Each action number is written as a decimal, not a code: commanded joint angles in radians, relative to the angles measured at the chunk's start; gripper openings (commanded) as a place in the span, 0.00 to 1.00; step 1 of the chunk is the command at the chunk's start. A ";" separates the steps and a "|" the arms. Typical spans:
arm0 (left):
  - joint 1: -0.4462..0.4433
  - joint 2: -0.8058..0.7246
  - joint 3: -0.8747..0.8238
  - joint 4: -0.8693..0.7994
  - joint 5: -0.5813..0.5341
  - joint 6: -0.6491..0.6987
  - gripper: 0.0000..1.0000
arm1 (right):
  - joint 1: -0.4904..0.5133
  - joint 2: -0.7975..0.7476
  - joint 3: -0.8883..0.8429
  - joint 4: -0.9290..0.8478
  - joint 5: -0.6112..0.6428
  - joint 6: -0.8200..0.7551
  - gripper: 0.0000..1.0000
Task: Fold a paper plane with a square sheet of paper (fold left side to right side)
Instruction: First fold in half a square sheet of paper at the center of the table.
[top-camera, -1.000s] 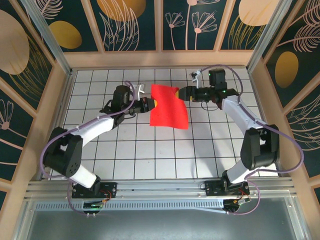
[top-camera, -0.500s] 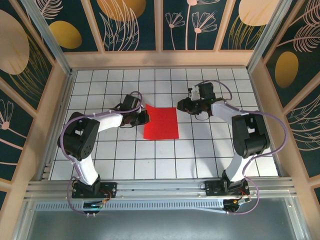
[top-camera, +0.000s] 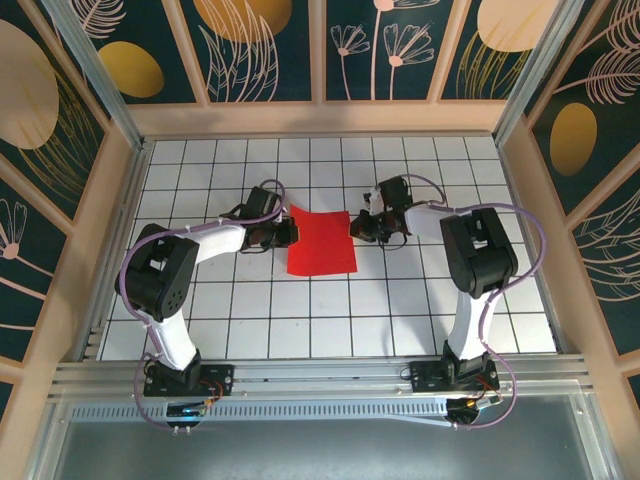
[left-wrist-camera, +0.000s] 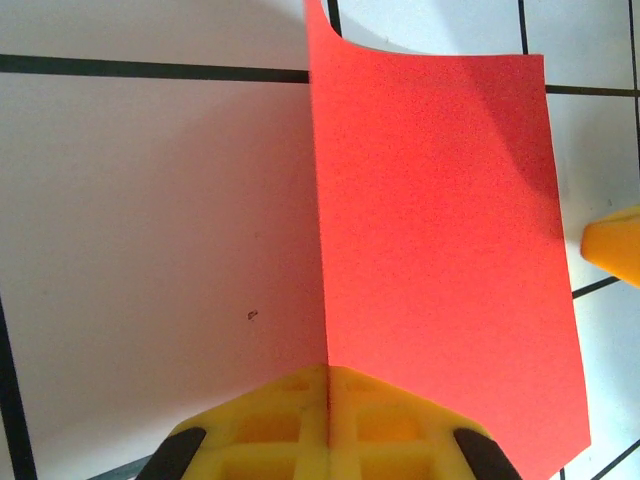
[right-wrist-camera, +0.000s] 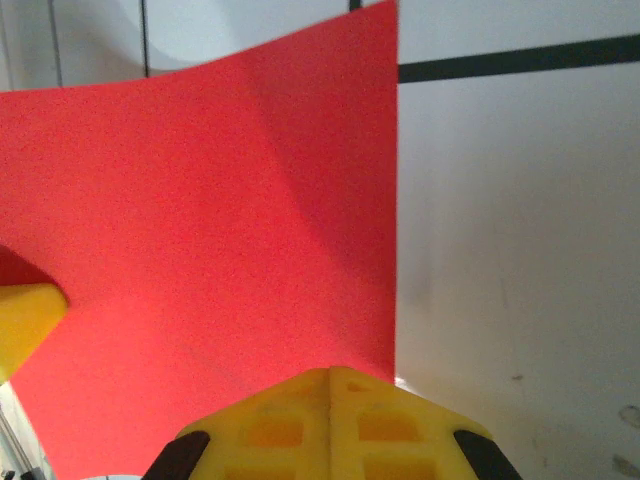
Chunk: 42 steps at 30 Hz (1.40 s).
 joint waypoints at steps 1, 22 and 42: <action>0.005 0.002 0.033 -0.027 0.016 0.024 0.01 | 0.013 0.025 0.028 -0.028 0.020 -0.024 0.00; 0.003 -0.033 0.076 0.134 0.269 -0.127 0.52 | 0.030 0.055 -0.009 -0.077 0.131 -0.041 0.00; -0.033 0.101 0.119 0.280 0.368 -0.202 0.61 | 0.043 0.045 -0.037 -0.017 0.085 -0.011 0.00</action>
